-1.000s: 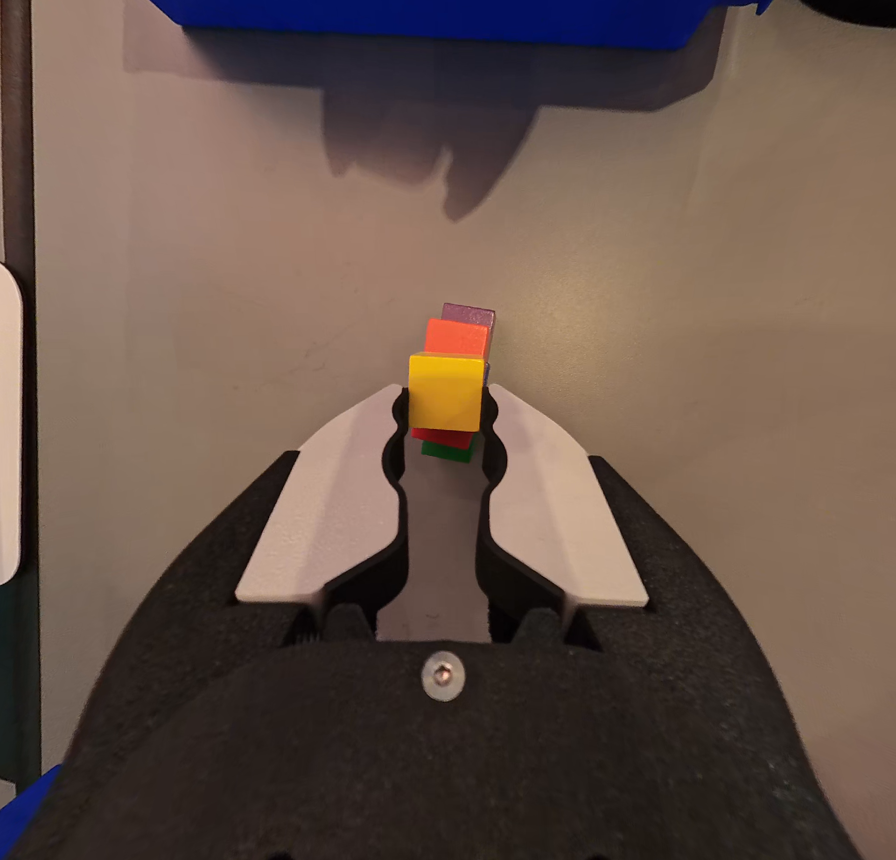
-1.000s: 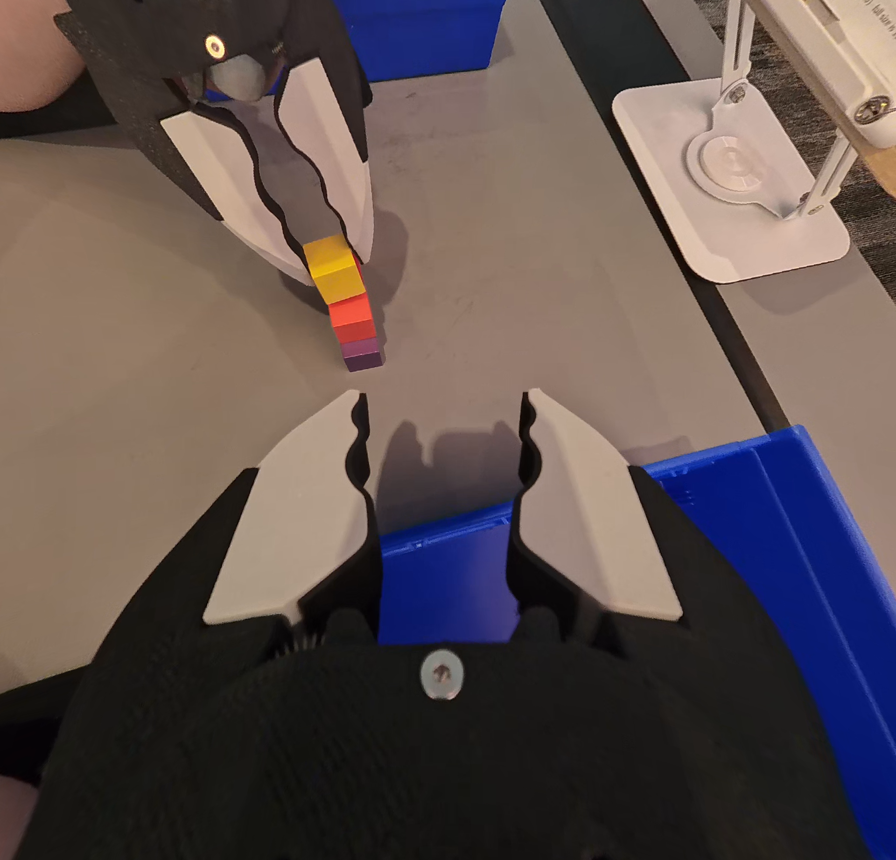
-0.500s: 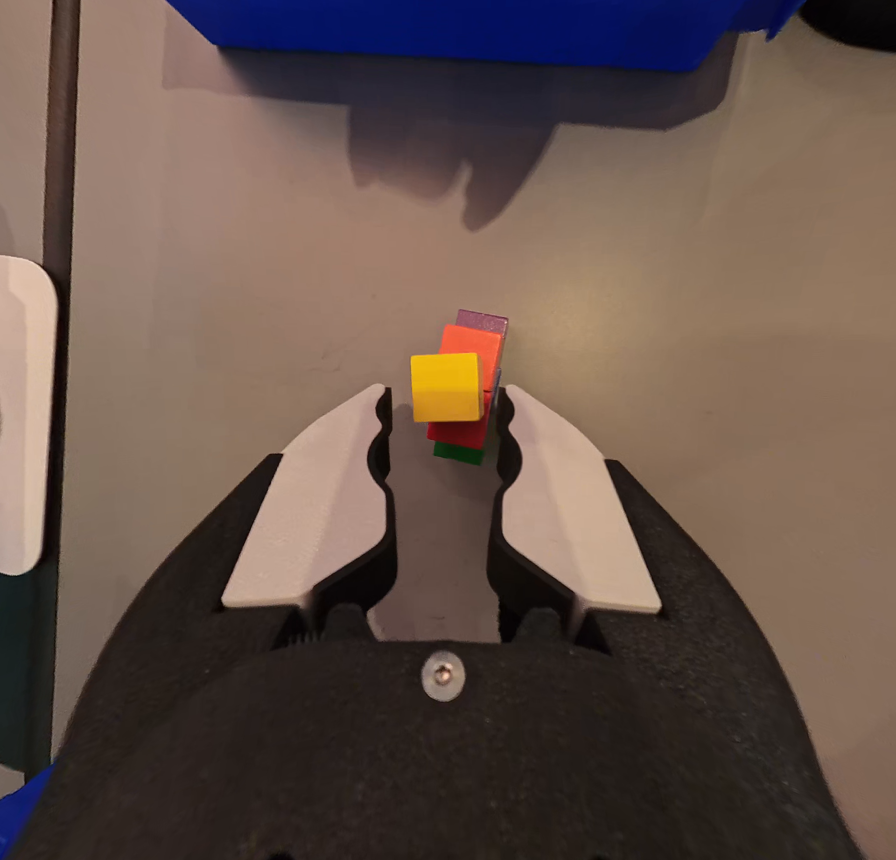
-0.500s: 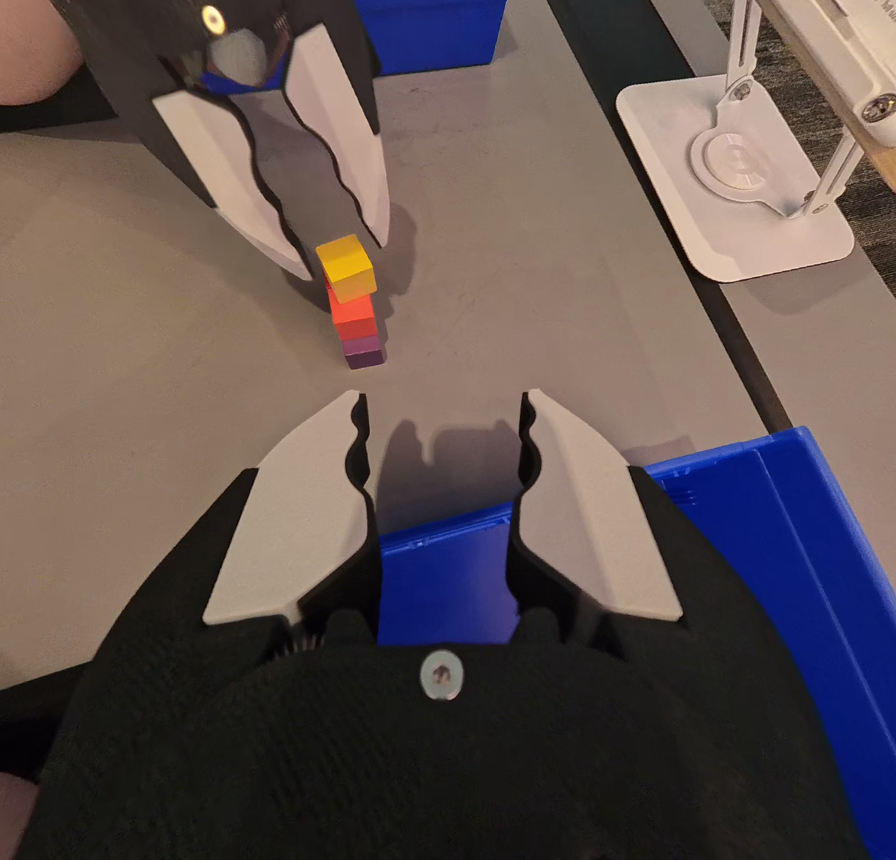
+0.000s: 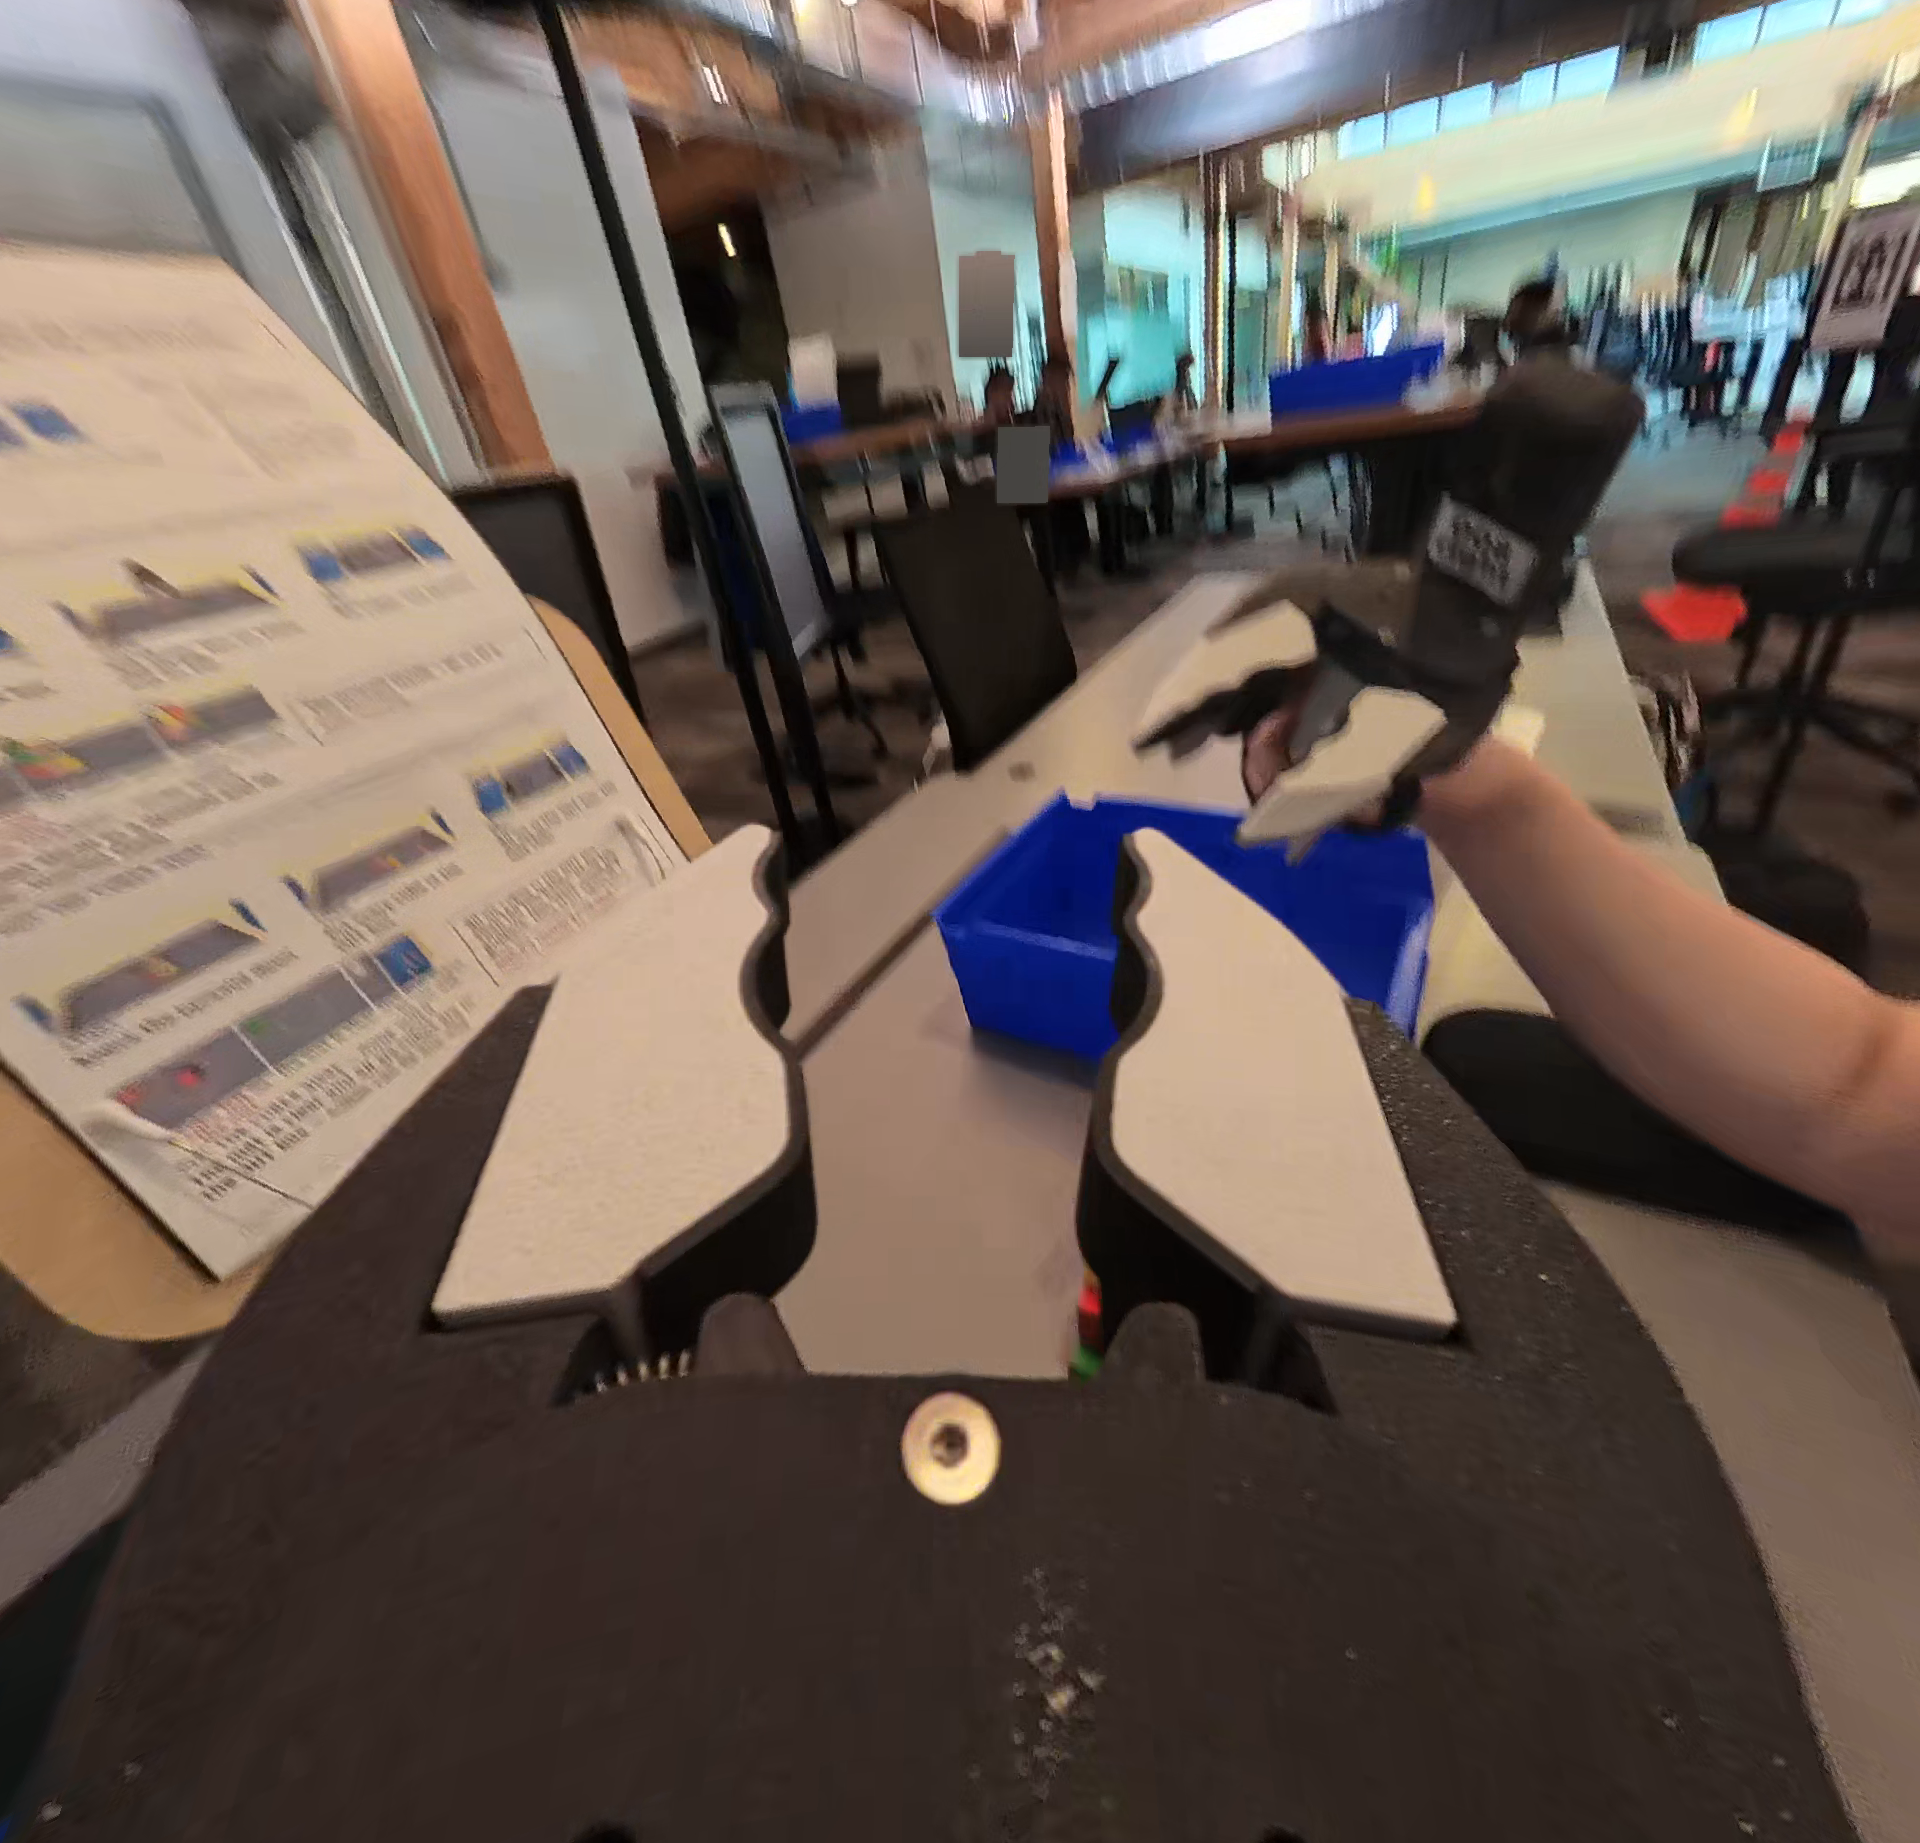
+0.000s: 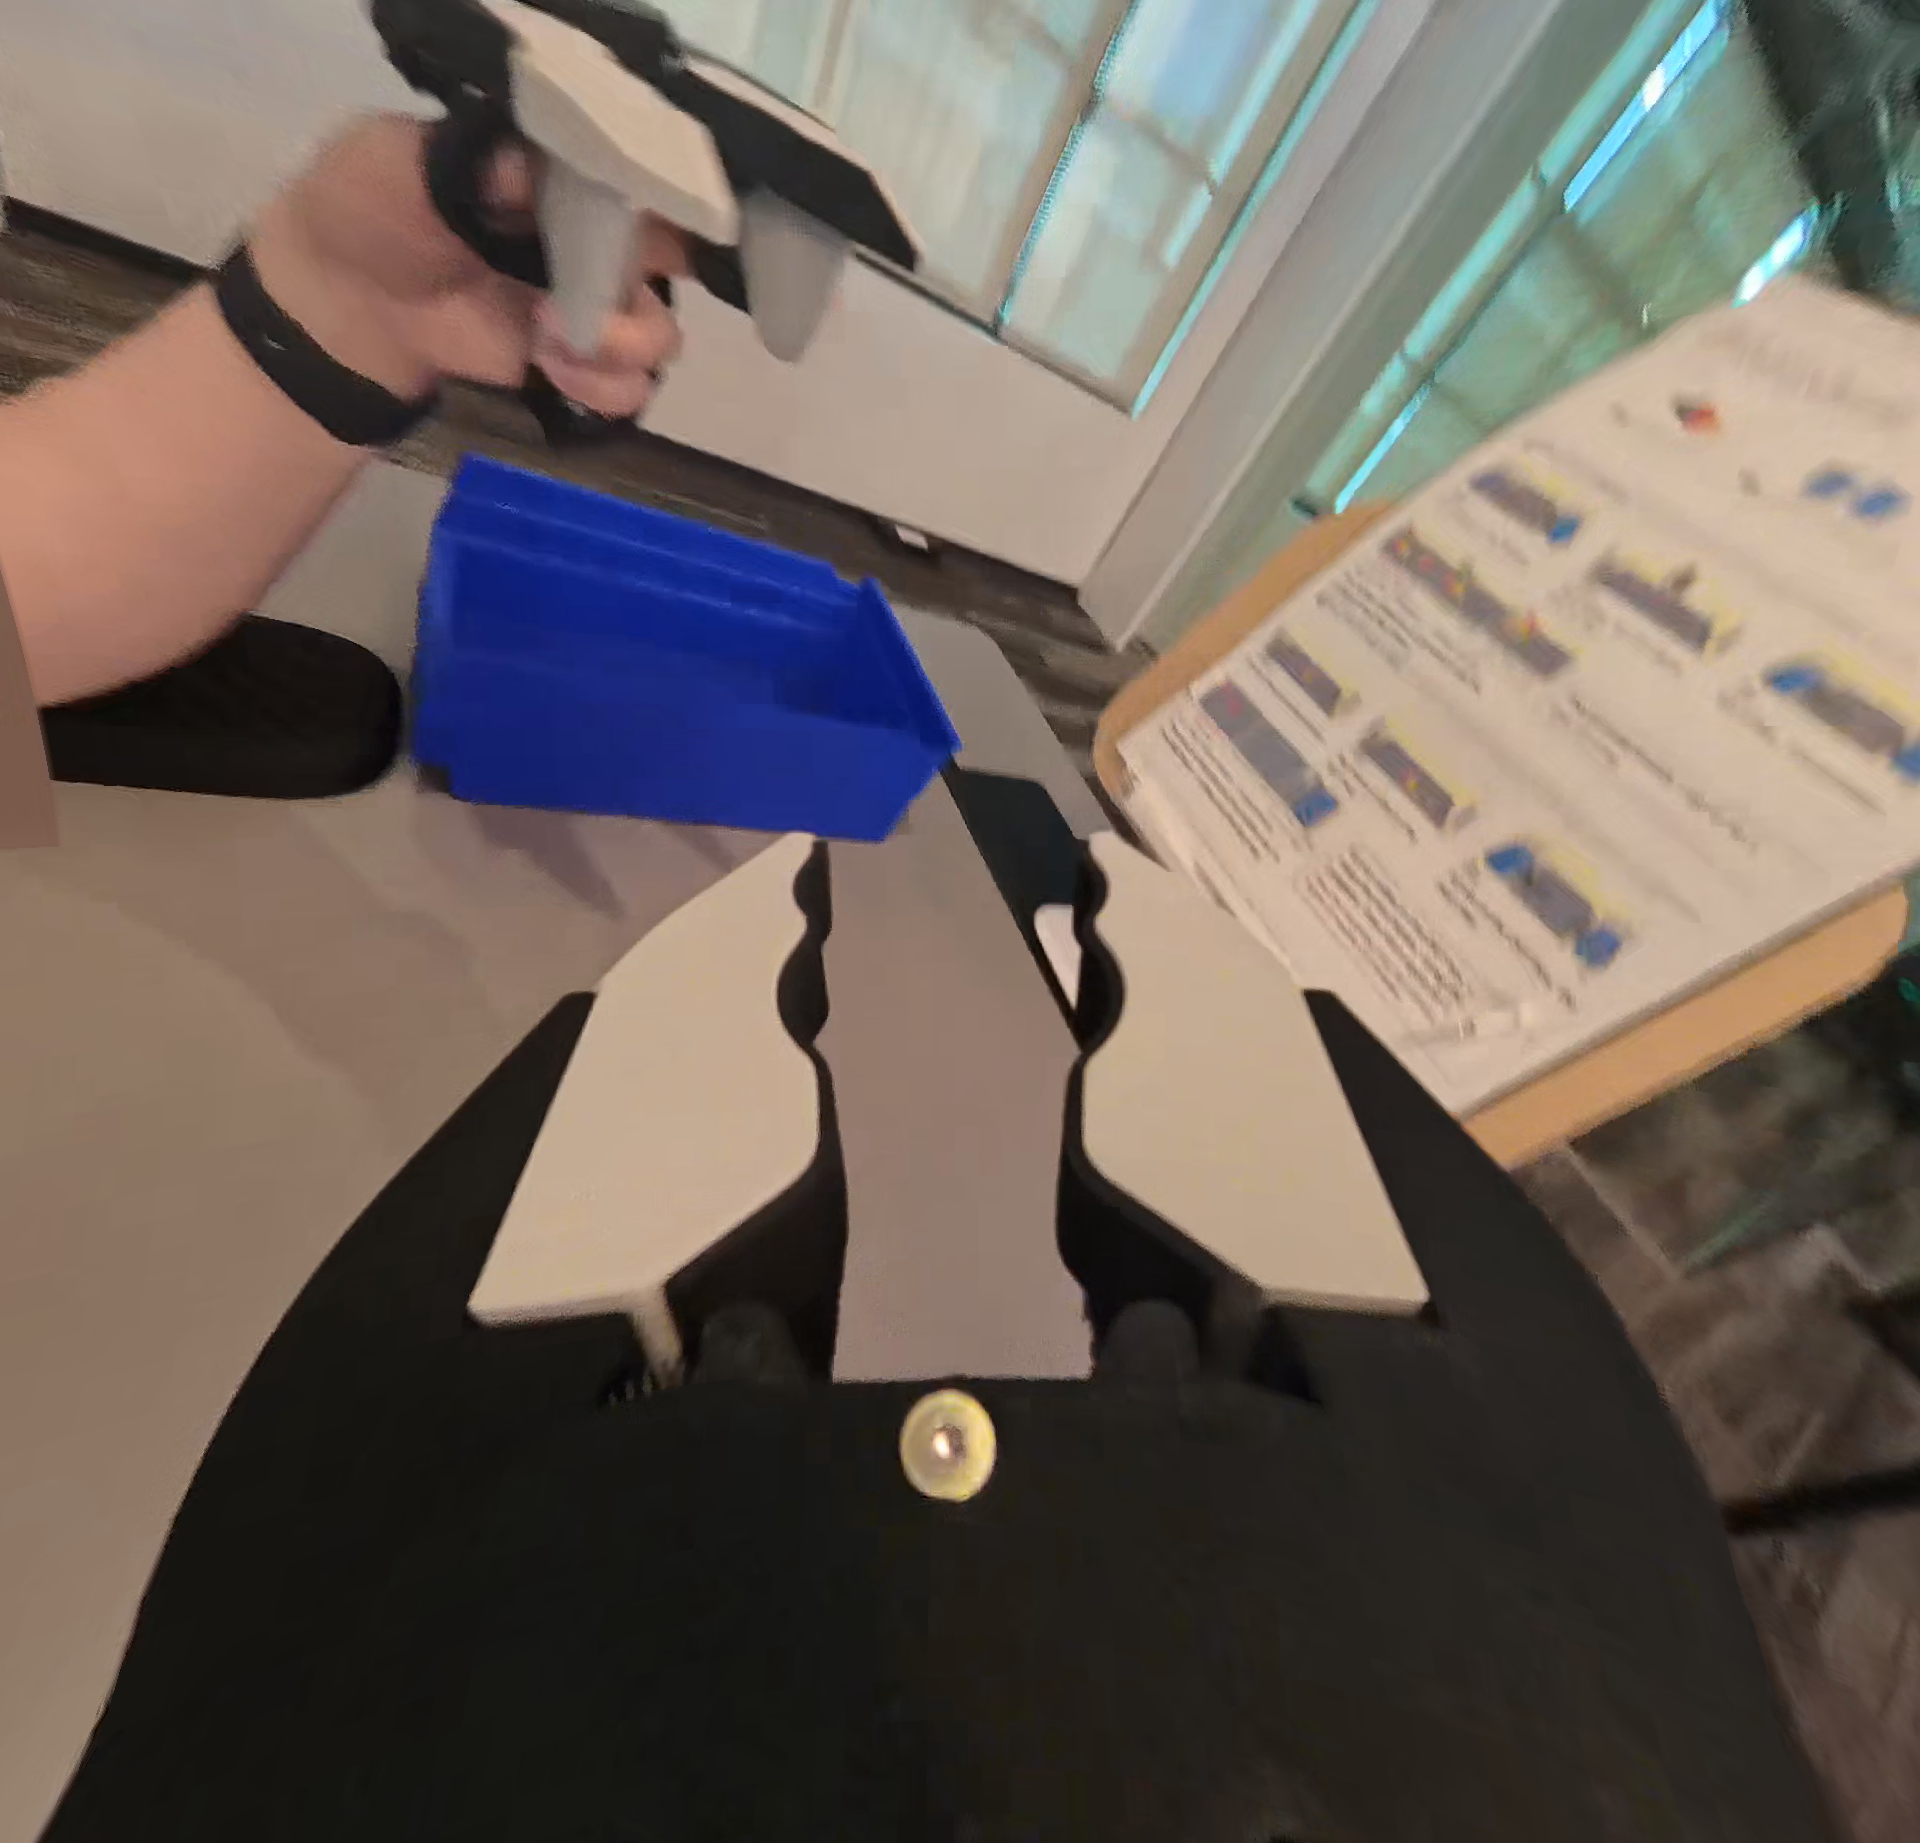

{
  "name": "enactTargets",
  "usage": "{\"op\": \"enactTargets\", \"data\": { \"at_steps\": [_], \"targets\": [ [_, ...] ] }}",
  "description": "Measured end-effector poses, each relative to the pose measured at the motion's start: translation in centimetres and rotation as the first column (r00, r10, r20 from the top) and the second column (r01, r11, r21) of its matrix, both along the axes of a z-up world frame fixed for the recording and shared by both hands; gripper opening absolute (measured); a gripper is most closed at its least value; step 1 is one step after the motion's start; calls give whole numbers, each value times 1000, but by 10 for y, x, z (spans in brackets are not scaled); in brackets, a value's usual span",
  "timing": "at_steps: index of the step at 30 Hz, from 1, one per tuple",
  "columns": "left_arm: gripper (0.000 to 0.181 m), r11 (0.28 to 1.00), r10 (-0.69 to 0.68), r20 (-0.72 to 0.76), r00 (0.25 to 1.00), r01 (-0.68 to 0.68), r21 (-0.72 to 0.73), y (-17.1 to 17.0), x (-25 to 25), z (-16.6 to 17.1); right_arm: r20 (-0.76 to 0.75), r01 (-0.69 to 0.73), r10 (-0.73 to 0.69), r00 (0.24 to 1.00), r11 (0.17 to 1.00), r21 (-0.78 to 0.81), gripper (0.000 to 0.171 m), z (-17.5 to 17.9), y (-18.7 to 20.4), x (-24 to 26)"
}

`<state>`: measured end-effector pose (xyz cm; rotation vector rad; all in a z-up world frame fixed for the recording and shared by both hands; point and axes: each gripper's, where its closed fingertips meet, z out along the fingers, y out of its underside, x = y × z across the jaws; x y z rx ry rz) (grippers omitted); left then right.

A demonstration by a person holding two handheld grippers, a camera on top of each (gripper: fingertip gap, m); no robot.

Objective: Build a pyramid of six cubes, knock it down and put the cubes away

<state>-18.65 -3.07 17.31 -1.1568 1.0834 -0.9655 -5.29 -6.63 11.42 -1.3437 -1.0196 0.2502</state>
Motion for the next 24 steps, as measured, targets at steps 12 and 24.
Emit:
{"op": "enactTargets", "data": {
  "at_steps": [12,24],
  "targets": [
    [36,996,90,169,981,-92,2,10,-46,28,-81,24,-10,997,984,175,43,25,-14,-54],
    [28,986,135,152,979,-148,80,10,-40,25,-324,138,-29,946,938,319,21,85,-41,18]
  ]
}}
